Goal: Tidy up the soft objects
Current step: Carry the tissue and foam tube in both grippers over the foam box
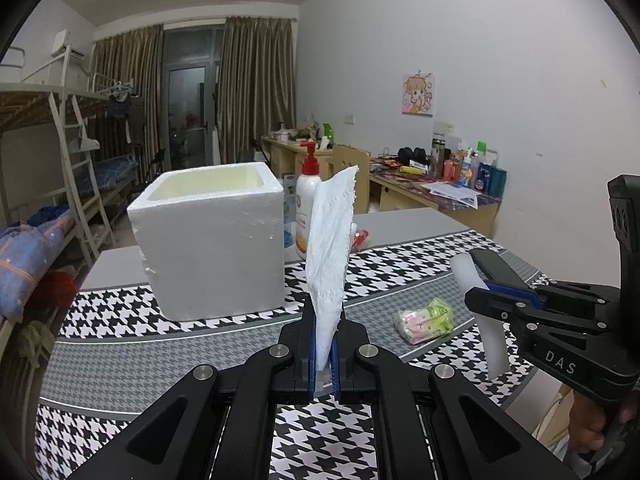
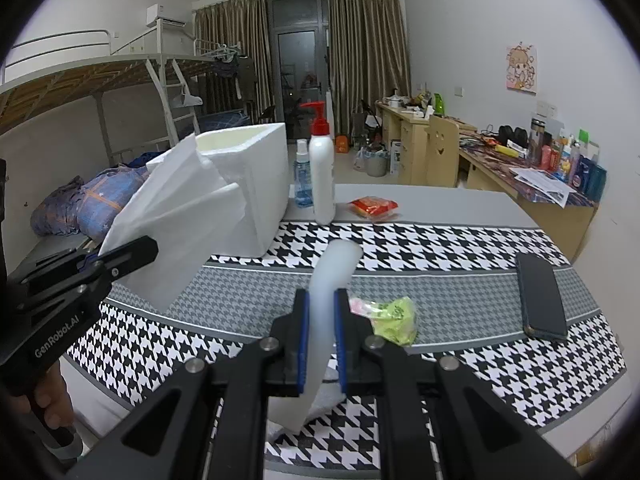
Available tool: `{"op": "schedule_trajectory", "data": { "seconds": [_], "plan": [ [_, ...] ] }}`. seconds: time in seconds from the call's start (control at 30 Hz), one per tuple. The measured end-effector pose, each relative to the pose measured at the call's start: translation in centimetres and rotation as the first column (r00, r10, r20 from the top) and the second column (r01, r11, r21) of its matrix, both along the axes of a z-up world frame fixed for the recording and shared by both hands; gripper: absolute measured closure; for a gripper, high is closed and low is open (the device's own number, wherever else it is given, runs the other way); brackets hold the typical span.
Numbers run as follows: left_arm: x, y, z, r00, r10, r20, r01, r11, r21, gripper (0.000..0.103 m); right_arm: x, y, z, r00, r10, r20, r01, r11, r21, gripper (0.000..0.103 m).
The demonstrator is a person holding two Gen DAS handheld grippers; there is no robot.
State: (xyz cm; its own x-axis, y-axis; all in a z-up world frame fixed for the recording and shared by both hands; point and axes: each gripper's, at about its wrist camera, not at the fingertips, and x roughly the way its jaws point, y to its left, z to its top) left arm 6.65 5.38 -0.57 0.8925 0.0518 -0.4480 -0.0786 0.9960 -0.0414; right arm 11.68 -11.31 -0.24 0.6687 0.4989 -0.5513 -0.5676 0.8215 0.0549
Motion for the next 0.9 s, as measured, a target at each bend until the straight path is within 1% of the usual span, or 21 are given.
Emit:
{"op": "schedule_trajectory", "data": {
  "seconds": [0.4,0.67,0.9],
  "plan": [
    [0.3,1.2,0.9,0.999,0.041,0.015,-0.041,0.999,0.01,0.097,0.1,1.1,0.9,0.999,0.038,0.017,-0.038,0.999,0.011,0.088],
    [0.0,1.8,1.7,0.997,0.059,0.04,-0.06,0.998,0.031,0.097,0.2,2.0,1.7,0.997,0.065,0.033,-0.065,0.998,0.017,0.088],
    [0.1,2.4,2.2,0.996,0.077,0.055,-0.079,0.996,0.033,0.097,0.3,2.8,2.4,0.995,0.083,0.046,-0.084,0.996,0.019,0.088]
  ]
}}
